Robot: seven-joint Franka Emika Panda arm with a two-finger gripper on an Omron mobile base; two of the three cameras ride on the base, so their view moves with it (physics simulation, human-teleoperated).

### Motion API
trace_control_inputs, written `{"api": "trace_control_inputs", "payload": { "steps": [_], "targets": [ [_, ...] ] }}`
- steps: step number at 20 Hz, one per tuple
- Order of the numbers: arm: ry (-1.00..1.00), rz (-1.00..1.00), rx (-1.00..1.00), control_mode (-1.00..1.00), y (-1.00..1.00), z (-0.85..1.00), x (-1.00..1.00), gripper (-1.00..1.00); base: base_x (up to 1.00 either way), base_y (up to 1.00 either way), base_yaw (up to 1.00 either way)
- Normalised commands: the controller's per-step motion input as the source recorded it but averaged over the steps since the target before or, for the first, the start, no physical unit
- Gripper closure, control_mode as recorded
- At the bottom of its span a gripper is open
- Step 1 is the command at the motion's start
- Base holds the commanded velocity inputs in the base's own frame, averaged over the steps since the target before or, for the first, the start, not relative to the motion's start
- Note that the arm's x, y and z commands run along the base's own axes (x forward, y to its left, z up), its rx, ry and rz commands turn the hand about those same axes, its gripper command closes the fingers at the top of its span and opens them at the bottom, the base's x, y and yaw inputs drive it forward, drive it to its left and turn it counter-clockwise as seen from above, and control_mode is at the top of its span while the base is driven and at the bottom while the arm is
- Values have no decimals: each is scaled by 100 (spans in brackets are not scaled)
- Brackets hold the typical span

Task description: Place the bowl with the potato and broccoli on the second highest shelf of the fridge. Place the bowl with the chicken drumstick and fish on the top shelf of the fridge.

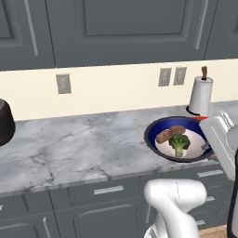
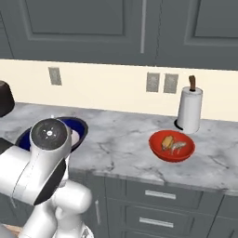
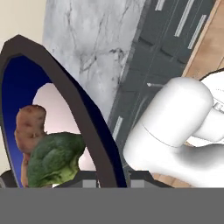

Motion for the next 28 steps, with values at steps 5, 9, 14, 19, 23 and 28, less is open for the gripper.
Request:
{"api": "trace_control_inputs", "payload": {
  "steps": [5,9,14,19,23,28],
  "targets": [
    [0,0,0,100,0,0,0,100,-20,-46,-61],
    [0,0,0,100,0,0,0,100,0,-25,-89],
    [0,0,0,100,0,0,0,100,0,-25,-89],
    [0,0,0,100,0,0,0,100,0,-47,-84],
    [0,0,0,100,0,0,0,100,8,-77,-70],
    [0,0,0,100,0,0,0,100,81,-100,-37]
  ]
}}
